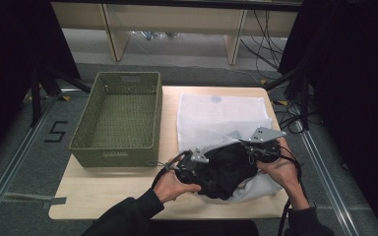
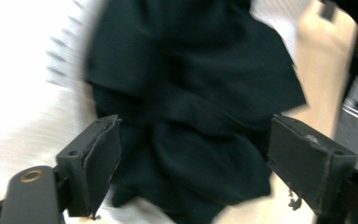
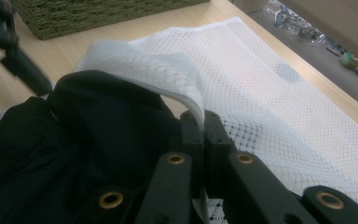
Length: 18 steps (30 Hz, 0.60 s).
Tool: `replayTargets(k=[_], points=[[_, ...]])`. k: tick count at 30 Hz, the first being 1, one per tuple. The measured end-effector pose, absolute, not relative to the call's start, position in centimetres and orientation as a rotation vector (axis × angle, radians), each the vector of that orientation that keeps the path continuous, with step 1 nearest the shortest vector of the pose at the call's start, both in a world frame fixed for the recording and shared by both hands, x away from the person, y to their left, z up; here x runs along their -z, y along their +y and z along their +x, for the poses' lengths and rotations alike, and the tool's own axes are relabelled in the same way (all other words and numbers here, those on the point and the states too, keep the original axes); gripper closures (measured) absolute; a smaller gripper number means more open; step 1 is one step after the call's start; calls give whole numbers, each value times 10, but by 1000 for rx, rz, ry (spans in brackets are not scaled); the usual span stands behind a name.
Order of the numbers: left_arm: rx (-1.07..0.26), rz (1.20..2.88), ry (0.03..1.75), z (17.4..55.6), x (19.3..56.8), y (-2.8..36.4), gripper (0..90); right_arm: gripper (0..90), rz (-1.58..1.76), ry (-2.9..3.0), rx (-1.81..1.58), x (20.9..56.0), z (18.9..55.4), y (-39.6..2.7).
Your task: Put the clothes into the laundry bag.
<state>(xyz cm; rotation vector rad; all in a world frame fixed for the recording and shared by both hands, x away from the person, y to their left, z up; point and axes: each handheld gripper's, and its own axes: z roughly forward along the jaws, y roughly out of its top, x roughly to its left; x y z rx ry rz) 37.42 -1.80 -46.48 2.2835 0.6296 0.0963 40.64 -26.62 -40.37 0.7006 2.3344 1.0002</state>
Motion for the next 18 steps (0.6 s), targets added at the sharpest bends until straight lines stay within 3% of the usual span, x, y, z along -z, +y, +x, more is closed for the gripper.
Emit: replayTargets(k=[8, 9, 11, 14, 18], points=[[-110, 2364, 557, 373, 495, -39, 163, 900, 695, 2347, -993, 406, 406, -267], [-110, 2370, 555, 373, 496, -40, 217, 900, 701, 2341, -999, 407, 406, -268], [-119, 2391, 509, 377, 495, -39, 475, 900, 713, 2341, -998, 406, 405, -269], [-133, 2391, 493, 380, 488, -40, 718, 900, 683, 2341, -1002, 405, 406, -268], [-203, 2368, 483, 387, 470, -42, 795, 900, 676, 2338, -1000, 404, 404, -267]])
